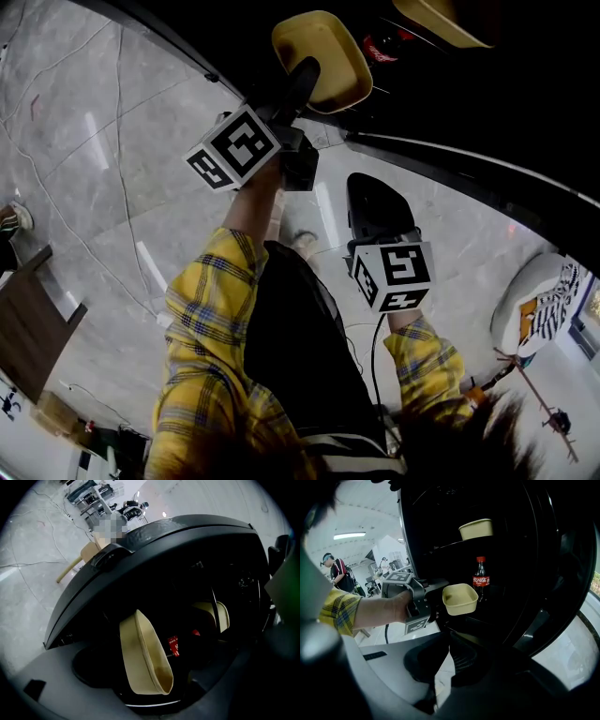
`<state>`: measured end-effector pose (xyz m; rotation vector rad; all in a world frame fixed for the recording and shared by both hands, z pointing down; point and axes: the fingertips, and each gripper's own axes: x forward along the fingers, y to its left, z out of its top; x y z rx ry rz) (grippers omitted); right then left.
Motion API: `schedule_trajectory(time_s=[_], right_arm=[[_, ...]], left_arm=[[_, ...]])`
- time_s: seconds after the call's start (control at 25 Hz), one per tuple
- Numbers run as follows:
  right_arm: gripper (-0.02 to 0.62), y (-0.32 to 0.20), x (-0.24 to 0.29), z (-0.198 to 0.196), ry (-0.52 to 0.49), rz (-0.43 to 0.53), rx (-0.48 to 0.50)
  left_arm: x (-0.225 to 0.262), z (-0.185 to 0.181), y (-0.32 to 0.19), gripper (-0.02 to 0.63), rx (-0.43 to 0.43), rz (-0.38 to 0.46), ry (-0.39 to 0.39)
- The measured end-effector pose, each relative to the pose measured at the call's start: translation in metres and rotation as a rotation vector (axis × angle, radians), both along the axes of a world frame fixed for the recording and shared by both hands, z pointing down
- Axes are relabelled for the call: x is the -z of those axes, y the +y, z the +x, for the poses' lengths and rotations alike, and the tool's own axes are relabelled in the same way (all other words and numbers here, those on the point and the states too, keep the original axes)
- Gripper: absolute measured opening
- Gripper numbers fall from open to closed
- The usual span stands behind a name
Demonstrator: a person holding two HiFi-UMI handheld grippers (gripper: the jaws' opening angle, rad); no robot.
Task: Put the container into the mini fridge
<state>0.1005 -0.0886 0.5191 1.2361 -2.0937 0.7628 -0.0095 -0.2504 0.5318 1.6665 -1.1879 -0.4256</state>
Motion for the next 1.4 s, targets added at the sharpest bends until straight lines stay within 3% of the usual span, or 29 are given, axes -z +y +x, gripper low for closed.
schedule_trajectory(time_s=[0.2, 0.52, 0.72, 1.04, 1.16, 1.4], right_arm=[[0.028, 0.001, -0.001, 0.004, 0.007, -0.005, -0.011], [0.028, 0.000, -0.003, 0.016, 0.029, 0.004, -0.044], [0.028, 0.003, -0.004, 0.024, 0.039, 0.001, -0.081], [0.028, 0.010, -0.007, 0.028, 0.039, -0.015, -0.103], [0.028, 0.011, -0.008, 0.029, 0.040, -0.016, -0.106], [0.028, 0.011, -0.010, 0.029, 0.041, -0.020, -0.108]], left_arm=[[0.003, -0.002, 0.025, 0.408, -0.035, 0.035, -0.115], [-0.003, 0.022, 0.071, 0.407, -0.198, 0.193, -0.536], [-0.020, 0.052, 0.081, 0.407, -0.311, 0.198, -0.685], [-0.029, 0.073, 0.067, 0.400, -0.291, 0.146, -0.790], [-0.025, 0.068, 0.061, 0.327, -0.241, 0.143, -0.813], [-0.025, 0.062, 0.055, 0.310, -0.220, 0.138, -0.825]])
